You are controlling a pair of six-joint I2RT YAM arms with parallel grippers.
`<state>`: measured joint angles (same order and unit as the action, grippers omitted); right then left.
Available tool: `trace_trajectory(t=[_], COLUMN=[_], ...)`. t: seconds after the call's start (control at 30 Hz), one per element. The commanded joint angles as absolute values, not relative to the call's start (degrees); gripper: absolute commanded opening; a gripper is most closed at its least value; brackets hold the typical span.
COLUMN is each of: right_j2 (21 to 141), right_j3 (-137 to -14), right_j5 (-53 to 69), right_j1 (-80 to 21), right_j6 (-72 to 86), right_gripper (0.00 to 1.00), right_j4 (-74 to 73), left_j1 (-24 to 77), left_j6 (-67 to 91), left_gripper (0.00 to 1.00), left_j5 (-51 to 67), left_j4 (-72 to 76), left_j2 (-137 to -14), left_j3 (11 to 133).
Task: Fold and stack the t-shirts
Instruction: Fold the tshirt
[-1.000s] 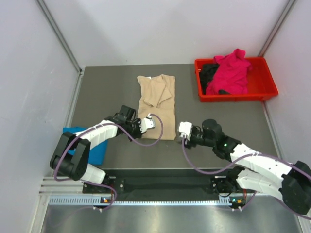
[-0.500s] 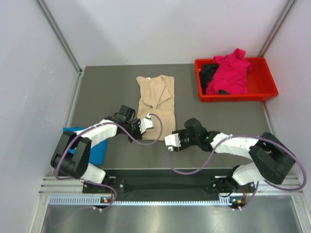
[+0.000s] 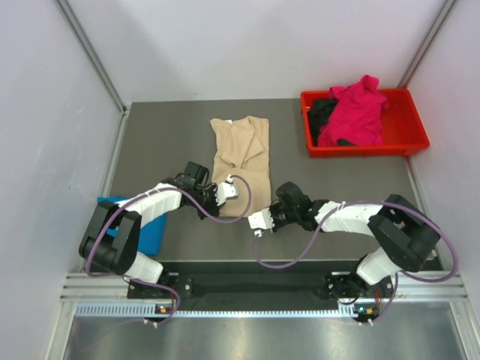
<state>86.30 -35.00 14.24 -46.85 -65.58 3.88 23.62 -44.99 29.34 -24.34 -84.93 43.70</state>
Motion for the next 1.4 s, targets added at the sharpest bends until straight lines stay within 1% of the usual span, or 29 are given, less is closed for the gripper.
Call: trace_trajectory(t=[0.0, 0.03, 0.17, 0.27, 0.3, 0.37, 0.53, 0.67, 0.77, 0.83, 0.9, 1.0, 1.13, 1.2, 1.23, 1.37], right_j2=[86.9, 86.5, 83.5, 80.7, 79.9, 76.7, 69.4, 67.7, 67.4, 67.1, 68.0, 70.7, 78.8, 82.9, 84.5, 92.9], right_j3=[-36.7, -36.7, -37.3, -39.2, -40.4, -40.8, -42.0, -44.5, -46.4, -46.9, -47.5, -49.9, -54.8, -57.7, -59.0, -67.0], right_j5=[14.0, 14.1, 13.1, 9.9, 9.8, 10.2, 13.9, 16.0, 15.8, 16.3, 19.6, 19.9, 18.9, 18.7, 18.5, 17.0], right_j1=[-48.0, -48.0, -50.6, -54.6, -55.5, -58.1, -62.6, -66.0, -65.3, -63.0, -56.6, -49.0, -42.3, -39.1, -38.2, -33.1], right_j6=[-67.6, -67.2, -66.7, -64.2, -63.0, -59.0, -51.4, -46.6, -44.2, -43.2, -41.8, -38.5, -37.1, -36.8, -36.8, -36.8], right_gripper=[0.05, 0.00, 0.00, 0.00, 0.00, 0.00, 0.00, 0.00, 0.00, 0.00, 0.00, 0.00, 0.00, 0.00, 0.00, 0.00], right_j4=[2.1, 1.8, -4.2, -12.5, -17.1, -21.9, -30.2, -35.1, -34.2, -31.7, -26.9, -20.7, -15.5, -12.1, -11.3, -12.0], left_j1=[23.3, 23.3, 23.2, 23.2, 23.2, 23.2, 23.2, 23.1, 22.1, 21.0, 20.0, 17.8, 15.1, 14.2, 13.8, 12.8], left_j6=[-46.0, -46.1, -48.0, -51.5, -52.5, -55.5, -58.9, -56.6, -53.5, -49.4, -45.6, -39.7, -34.6, -34.0, -33.1, -32.2], left_gripper=[0.00, 0.00, 0.00, 0.00, 0.00, 0.00, 0.00, 0.00, 0.00, 0.00, 0.00, 0.00, 0.00, 0.00, 0.00, 0.00], left_j5=[31.7, 31.7, 32.4, 34.6, 36.0, 37.0, 37.2, 37.0, 36.3, 34.6, 30.3, 26.6, 23.3, 22.2, 20.8, 17.7], left_j4=[-27.1, -27.2, -31.3, -39.5, -45.1, -51.3, -68.1, -74.5, -75.0, -72.3, -65.2, -56.5, -48.3, -47.3, -46.4, -45.9], left_j2=[-85.3, -85.0, -83.5, -80.5, -79.6, -77.4, -73.7, -72.2, -72.2, -72.7, -74.3, -77.2, -85.5, -89.1, -93.1, -103.5], left_j3=[44.3, 44.1, 44.0, 44.6, 45.4, 46.6, 50.5, 53.6, 56.5, 58.6, 60.9, 65.8, 73.3, 78.9, 80.9, 91.0])
